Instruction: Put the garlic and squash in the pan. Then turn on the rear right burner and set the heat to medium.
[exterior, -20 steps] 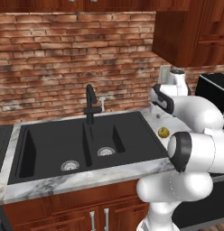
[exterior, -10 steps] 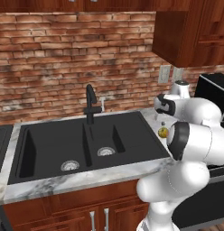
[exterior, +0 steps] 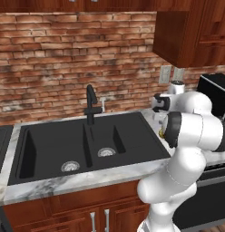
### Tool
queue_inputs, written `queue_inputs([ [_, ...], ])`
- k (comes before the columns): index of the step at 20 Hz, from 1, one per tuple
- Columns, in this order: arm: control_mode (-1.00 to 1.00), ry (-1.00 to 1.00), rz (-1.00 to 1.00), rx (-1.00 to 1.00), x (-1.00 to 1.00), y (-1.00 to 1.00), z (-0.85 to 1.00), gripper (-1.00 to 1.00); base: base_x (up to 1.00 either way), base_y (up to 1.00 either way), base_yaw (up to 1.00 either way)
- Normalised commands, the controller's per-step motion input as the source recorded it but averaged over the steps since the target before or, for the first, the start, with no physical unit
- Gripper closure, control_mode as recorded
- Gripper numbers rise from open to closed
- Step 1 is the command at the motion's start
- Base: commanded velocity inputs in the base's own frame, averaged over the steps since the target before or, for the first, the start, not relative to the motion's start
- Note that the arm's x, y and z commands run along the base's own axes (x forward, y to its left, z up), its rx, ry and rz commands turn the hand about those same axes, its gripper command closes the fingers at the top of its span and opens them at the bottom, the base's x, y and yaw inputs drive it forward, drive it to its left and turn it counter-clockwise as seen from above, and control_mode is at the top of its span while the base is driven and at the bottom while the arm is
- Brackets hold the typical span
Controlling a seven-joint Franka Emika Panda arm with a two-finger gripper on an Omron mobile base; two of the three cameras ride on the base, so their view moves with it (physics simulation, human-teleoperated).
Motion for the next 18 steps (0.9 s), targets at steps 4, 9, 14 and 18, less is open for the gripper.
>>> queue_inputs([
  [4, -1.00, 0.04, 0.00, 0.00, 0.30, 0.00, -0.16, -1.00, 0.00, 0.00, 0.00],
  [9, -1.00, 0.01, 0.00, 0.00, 0.02, 0.00, -0.32, -1.00, 0.00, 0.00, 0.00],
  [14, -1.00, 0.01, 0.00, 0.00, 0.00, 0.00, -0.35, -1.00, 0.00, 0.00, 0.00],
  [18, -1.00, 0.02, 0.00, 0.00, 0.00, 0.00, -0.31, -1.00, 0.00, 0.00, 0.00],
])
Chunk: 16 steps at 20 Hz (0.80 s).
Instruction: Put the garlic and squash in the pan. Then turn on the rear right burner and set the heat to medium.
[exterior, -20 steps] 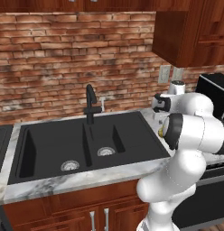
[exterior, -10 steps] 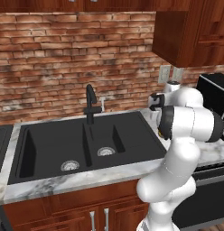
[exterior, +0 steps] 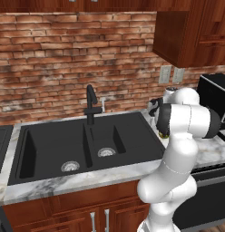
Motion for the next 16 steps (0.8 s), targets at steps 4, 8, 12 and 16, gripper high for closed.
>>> queue_inputs([
  [4, -1.00, 0.05, 0.00, 0.00, 0.00, 0.00, -0.24, -1.00, 0.00, 0.00, 0.00],
  [8, -1.00, 0.04, 0.00, 0.00, -0.01, 0.00, -0.21, -1.00, 0.00, 0.00, 0.00],
  [12, -1.00, 0.05, 0.00, 0.00, 0.00, 0.00, -0.19, -1.00, 0.00, 0.00, 0.00],
  [16, -1.00, 0.04, 0.00, 0.00, 0.00, 0.00, -0.23, -1.00, 0.00, 0.00, 0.00],
])
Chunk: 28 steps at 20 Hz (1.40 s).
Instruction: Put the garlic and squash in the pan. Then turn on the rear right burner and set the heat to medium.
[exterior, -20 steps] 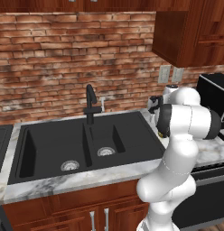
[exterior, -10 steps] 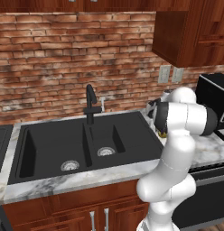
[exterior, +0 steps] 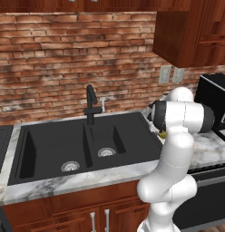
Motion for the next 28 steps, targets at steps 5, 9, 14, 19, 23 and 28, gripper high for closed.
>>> queue_inputs([
  [5, -1.00, 0.00, 0.00, 0.00, 0.00, 0.00, -0.05, -1.00, 0.00, 0.00, 0.00],
  [9, -1.00, 0.00, 0.00, 0.00, 0.00, 0.00, 0.00, 1.00, 0.00, 0.00, 0.00],
  [14, -1.00, 0.00, 0.00, 0.00, 0.00, 0.00, 0.00, 1.00, 0.00, 0.00, 0.00],
  [19, -1.00, 0.00, 0.00, 0.00, -0.17, 0.17, 0.10, 1.00, 0.00, 0.00, 0.00],
  [23, -1.00, -0.01, 0.00, 0.00, -0.33, 0.25, 0.66, 1.00, 0.00, 0.00, 0.00],
  [28, -1.00, -0.01, 0.00, 0.00, -0.23, 0.34, 0.93, 1.00, 0.00, 0.00, 0.00],
])
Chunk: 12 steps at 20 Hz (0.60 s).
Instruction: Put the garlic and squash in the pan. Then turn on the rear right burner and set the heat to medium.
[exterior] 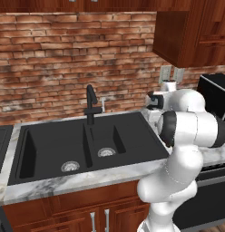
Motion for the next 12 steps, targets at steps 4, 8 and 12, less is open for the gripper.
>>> queue_inputs([
  [4, -1.00, 0.00, 0.00, 0.00, -0.12, 0.45, 0.94, 1.00, 0.00, 0.00, 0.00],
  [8, -1.00, 0.00, 0.01, 0.00, -0.39, 0.39, 0.99, 1.00, 0.00, 0.00, 0.00],
  [12, -1.00, -0.04, 0.01, 0.00, -0.55, 0.45, 0.89, 1.00, 0.00, 0.00, 0.00],
])
